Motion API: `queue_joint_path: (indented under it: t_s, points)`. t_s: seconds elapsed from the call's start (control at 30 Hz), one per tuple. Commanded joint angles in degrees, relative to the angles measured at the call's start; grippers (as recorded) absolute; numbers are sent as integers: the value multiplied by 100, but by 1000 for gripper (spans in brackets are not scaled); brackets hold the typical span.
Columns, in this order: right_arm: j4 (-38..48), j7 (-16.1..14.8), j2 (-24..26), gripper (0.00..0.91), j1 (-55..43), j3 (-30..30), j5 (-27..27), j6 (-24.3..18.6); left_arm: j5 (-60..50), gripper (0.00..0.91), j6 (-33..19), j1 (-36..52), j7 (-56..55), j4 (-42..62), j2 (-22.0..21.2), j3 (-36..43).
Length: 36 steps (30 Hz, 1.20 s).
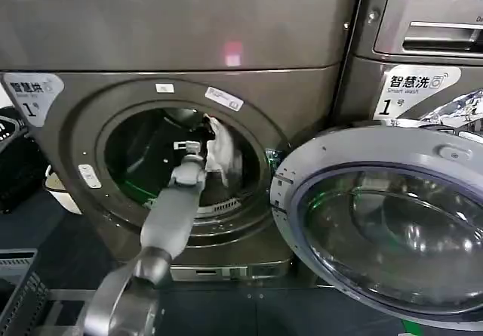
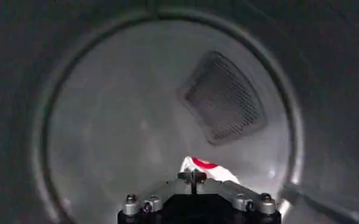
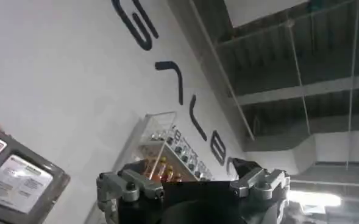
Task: Grasp the clothes from the dryer.
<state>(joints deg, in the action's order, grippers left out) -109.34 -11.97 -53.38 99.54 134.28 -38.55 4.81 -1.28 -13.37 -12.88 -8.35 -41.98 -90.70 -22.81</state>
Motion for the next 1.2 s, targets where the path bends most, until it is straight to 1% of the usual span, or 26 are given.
queue_joint_path:
  t_s: [0.03,0.13,0.3,0.43,0.63,1.2]
  points:
    - [32,90,-3,907,45,90,-76,3,-16,0,-200,-666,-673,-1194,-73,-191]
    - [32,154,-20,907,57,115,-47,30,68,0,14,-917,-611,-1585,-27,13]
    - [63,274,-41,907,53,145,-35,103,21,0,110,-1111,-528,-1689,-27,89]
    - [63,338,-43,907,57,138,-115,52,52,0,304,-1204,-408,-1849,-24,111]
    - [42,321,-50,907,43,108,-121,32,48,0,540,-1465,-213,-2190,53,139]
    - [-64,264,-41,907,74,123,-122,58,7,0,747,-1602,247,-2446,160,91]
